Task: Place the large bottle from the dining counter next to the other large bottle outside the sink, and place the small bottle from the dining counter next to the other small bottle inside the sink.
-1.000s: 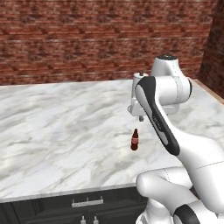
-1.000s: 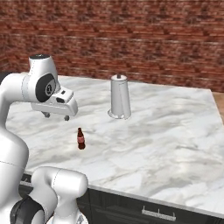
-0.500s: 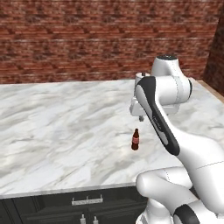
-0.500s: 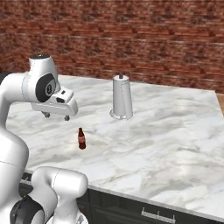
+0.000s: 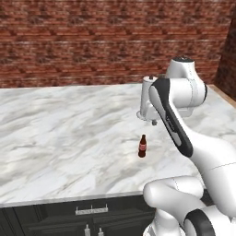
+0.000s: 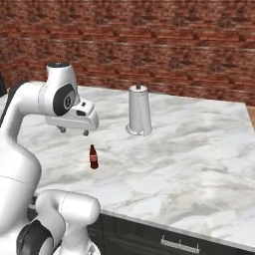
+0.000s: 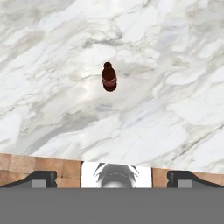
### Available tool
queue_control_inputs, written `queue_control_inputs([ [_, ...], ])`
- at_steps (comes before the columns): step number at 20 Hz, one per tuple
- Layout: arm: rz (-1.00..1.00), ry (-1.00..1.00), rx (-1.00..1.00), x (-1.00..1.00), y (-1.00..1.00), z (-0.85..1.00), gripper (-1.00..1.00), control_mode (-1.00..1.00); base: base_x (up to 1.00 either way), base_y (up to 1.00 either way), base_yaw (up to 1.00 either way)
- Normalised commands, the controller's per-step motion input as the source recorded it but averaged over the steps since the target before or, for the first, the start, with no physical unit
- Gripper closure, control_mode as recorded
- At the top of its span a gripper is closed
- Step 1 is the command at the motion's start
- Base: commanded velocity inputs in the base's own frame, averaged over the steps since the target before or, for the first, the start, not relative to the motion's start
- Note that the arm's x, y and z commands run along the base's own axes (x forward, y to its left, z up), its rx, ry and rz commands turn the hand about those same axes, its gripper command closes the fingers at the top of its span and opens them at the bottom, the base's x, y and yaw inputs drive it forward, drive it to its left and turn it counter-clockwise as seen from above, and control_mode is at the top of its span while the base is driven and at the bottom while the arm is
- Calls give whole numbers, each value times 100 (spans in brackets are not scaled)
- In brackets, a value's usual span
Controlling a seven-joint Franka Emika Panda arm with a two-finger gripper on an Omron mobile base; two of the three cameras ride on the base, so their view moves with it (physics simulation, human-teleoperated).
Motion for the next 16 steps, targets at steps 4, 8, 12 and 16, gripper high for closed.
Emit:
queue_control_inputs([
  [4,5,2,2,24,-24,-8,-100,-100,0,0,0],
  [8,4,1,1,28,-9,-13,-100,-100,0,0,0],
  [12,3,1,0,30,-1,-18,-100,-100,0,0,0],
  [16,2,1,0,22,0,-16,-100,-100,0,0,0],
])
